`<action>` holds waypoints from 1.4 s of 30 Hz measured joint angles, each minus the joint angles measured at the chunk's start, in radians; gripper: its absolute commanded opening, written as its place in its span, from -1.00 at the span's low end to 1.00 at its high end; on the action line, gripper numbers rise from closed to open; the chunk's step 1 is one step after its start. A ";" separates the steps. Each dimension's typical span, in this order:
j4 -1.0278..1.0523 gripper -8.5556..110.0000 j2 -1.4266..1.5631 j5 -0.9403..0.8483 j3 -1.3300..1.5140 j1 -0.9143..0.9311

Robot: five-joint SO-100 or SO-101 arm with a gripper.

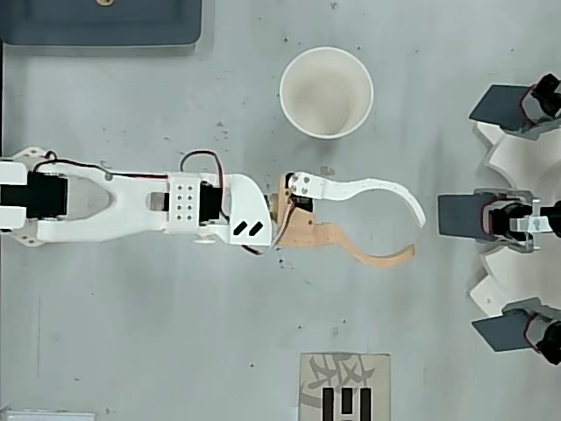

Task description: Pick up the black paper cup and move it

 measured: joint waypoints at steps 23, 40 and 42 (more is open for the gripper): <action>-0.204 -0.72 -0.009 -0.037 0.178 0.028; -0.311 -0.62 0.242 -0.031 0.514 0.028; -0.321 -0.60 0.275 -0.031 0.554 0.028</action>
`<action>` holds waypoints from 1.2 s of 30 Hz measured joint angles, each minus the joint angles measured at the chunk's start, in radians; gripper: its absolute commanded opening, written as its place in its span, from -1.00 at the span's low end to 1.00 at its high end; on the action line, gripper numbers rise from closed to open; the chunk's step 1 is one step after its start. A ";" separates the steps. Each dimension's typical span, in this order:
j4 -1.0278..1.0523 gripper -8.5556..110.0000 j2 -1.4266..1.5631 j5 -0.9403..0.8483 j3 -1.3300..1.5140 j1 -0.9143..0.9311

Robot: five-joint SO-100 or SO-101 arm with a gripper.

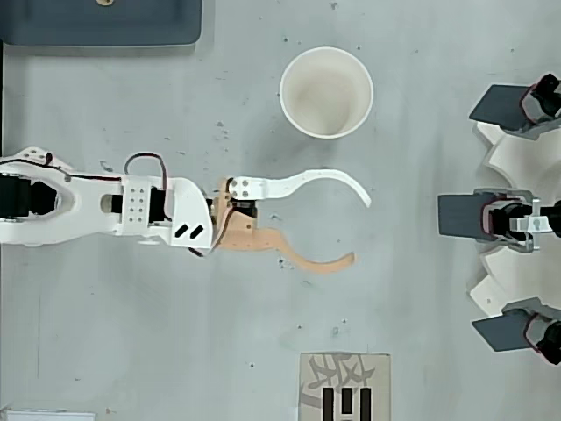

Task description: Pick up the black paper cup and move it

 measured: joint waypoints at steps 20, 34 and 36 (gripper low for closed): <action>-0.291 -0.43 0.137 0.057 0.316 0.000; -0.449 -0.33 0.198 0.123 0.480 0.000; -0.466 -0.33 0.201 0.123 0.494 0.000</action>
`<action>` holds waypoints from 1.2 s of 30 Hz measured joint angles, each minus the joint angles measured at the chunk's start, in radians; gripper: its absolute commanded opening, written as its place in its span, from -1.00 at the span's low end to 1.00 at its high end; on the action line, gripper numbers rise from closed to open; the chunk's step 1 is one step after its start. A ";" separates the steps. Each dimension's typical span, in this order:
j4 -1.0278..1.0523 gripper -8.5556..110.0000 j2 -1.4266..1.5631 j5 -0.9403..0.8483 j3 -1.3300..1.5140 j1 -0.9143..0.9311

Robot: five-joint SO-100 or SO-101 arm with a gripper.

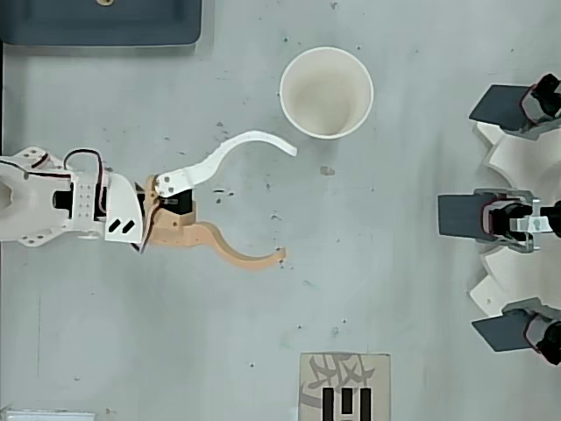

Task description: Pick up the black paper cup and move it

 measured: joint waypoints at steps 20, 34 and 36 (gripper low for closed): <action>-0.051 -0.29 0.029 -0.051 0.064 -0.158; -0.051 -0.25 -0.120 -0.071 0.008 -0.242; -0.051 -0.24 -0.149 -0.071 -0.017 -0.255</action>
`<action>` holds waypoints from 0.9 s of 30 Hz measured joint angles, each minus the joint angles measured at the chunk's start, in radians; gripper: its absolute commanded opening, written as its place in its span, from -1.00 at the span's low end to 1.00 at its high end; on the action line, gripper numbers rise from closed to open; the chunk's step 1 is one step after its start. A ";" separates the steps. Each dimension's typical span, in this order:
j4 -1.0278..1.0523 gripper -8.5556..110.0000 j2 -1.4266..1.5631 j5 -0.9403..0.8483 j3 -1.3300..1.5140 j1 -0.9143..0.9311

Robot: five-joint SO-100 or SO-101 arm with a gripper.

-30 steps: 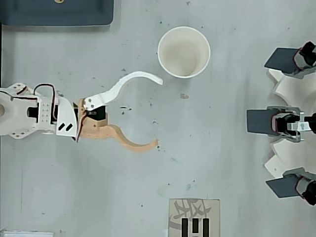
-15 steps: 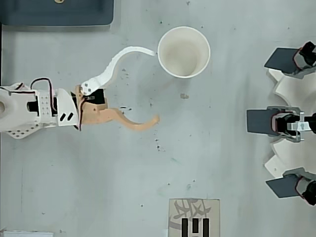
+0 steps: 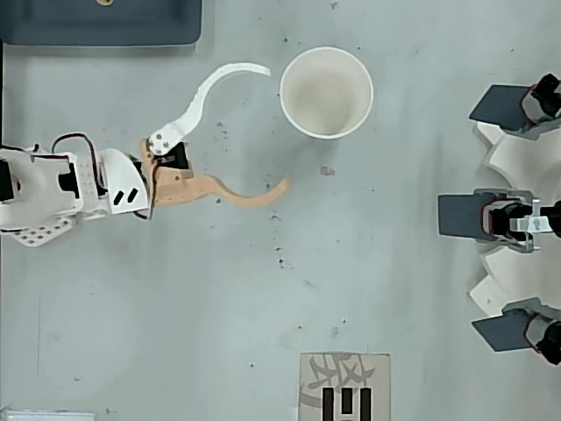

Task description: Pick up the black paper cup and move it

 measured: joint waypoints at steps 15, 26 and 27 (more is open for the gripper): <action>0.000 -0.23 -0.235 -0.002 -0.235 -0.069; 0.000 -0.23 -0.380 -0.002 -0.382 -0.069; 0.000 -0.23 -0.393 -0.002 -0.393 -0.069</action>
